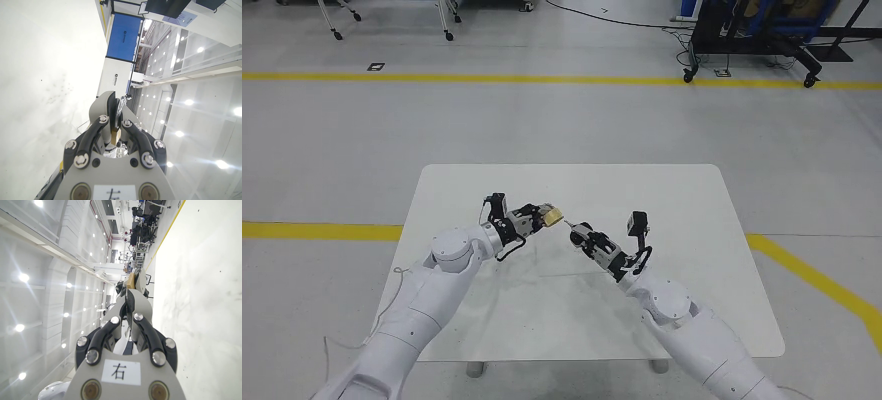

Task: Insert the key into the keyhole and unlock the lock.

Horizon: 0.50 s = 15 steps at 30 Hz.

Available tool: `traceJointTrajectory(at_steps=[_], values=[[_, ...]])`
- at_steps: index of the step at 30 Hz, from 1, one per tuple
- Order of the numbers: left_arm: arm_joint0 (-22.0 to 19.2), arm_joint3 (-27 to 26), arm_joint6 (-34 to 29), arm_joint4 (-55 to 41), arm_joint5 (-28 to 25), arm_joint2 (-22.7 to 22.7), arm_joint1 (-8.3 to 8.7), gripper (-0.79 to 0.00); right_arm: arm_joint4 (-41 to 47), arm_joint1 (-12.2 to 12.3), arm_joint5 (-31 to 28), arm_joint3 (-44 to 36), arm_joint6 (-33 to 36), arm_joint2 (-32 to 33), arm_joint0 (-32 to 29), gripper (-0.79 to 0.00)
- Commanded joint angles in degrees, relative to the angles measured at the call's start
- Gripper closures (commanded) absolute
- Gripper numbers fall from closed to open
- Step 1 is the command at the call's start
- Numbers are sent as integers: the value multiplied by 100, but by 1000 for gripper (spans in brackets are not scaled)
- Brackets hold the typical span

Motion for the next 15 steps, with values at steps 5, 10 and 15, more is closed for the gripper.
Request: traceJointTrajectory(at_steps=[5,10,15], values=[[22,-25,265,265,-96,-16,-17,0,9,-62,247,-32,-3,-58,44,0],[64,-62,319,357,-105,-36,-29,0,136,-127,305,170,107,-94,167,0],[85,-76,299,407,-93,-47,-45,0,154,-198,362,340,57,-146,272,0]])
